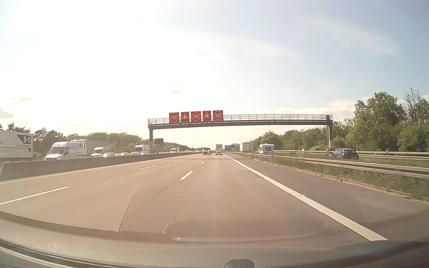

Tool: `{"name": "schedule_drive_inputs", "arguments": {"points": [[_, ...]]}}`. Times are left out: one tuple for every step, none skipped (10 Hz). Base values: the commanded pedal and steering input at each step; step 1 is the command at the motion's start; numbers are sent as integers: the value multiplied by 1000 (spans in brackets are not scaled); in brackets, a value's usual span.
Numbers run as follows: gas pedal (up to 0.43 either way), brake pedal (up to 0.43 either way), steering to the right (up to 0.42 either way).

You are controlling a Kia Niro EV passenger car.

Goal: Follow the waypoints while adhering to traffic rules and regulations

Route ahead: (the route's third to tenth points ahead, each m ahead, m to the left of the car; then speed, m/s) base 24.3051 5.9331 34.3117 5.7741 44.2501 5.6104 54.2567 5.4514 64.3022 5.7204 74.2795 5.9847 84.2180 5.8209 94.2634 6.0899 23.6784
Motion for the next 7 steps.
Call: {"name": "schedule_drive_inputs", "arguments": {"points": [[0,0,0],[0,0,0],[0,0,-1],[0,0,-1],[0,0,0],[0,0,-1],[8,0,-1]]}}
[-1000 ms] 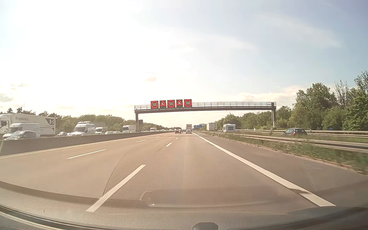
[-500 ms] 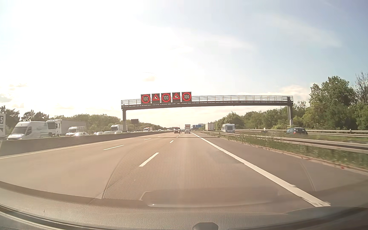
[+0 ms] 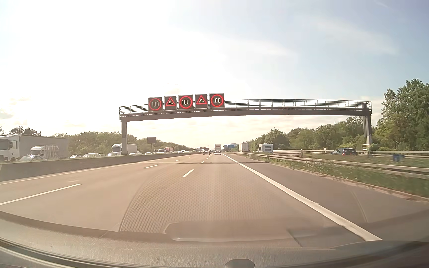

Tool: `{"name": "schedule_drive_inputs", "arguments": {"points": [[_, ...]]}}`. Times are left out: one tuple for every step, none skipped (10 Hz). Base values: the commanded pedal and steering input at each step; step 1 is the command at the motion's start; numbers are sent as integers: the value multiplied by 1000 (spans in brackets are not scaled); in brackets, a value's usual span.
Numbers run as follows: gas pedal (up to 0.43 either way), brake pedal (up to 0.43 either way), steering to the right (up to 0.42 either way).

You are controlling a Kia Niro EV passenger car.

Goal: Follow the waypoints while adhering to traffic rules and regulations

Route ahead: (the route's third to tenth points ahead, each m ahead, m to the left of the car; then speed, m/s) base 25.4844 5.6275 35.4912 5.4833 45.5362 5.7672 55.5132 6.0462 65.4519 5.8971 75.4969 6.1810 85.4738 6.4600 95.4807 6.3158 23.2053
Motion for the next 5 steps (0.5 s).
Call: {"name": "schedule_drive_inputs", "arguments": {"points": [[39,0,-1],[39,0,-1],[39,0,-1],[39,0,-1],[39,0,-1]]}}
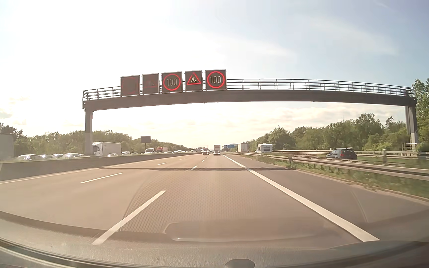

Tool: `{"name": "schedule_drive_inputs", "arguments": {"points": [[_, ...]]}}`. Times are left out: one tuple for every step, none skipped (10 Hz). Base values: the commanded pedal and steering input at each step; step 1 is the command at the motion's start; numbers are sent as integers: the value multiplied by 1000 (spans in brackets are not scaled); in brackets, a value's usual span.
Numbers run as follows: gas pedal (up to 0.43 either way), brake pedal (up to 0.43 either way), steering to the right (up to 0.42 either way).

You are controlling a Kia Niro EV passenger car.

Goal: Follow the waypoints while adhering to traffic rules and regulations

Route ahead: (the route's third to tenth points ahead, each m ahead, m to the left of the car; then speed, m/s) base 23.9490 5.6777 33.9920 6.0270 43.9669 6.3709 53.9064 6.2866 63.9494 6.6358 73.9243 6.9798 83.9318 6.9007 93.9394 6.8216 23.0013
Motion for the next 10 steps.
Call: {"name": "schedule_drive_inputs", "arguments": {"points": [[39,0,-1],[47,0,-2],[47,0,-2],[59,0,-3],[67,0,-3],[79,0,-3],[79,0,-3],[79,0,-3],[87,0,-5],[87,0,-6]]}}
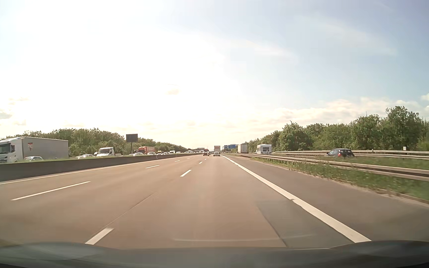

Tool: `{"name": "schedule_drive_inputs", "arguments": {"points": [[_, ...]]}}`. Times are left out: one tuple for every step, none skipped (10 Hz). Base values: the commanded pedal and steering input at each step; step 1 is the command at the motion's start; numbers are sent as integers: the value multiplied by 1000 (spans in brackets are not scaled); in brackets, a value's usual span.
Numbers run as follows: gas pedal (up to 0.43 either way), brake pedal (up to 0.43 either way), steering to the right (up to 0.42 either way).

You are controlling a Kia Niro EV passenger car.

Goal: Follow the waypoints while adhering to traffic rules and regulations

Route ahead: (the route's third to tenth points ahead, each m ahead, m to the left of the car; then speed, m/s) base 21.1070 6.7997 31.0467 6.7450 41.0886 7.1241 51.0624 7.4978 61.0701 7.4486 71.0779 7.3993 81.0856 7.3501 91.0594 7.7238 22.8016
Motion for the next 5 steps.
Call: {"name": "schedule_drive_inputs", "arguments": {"points": [[110,0,-6],[110,0,-6],[110,0,-5],[110,0,-5],[110,0,-5]]}}
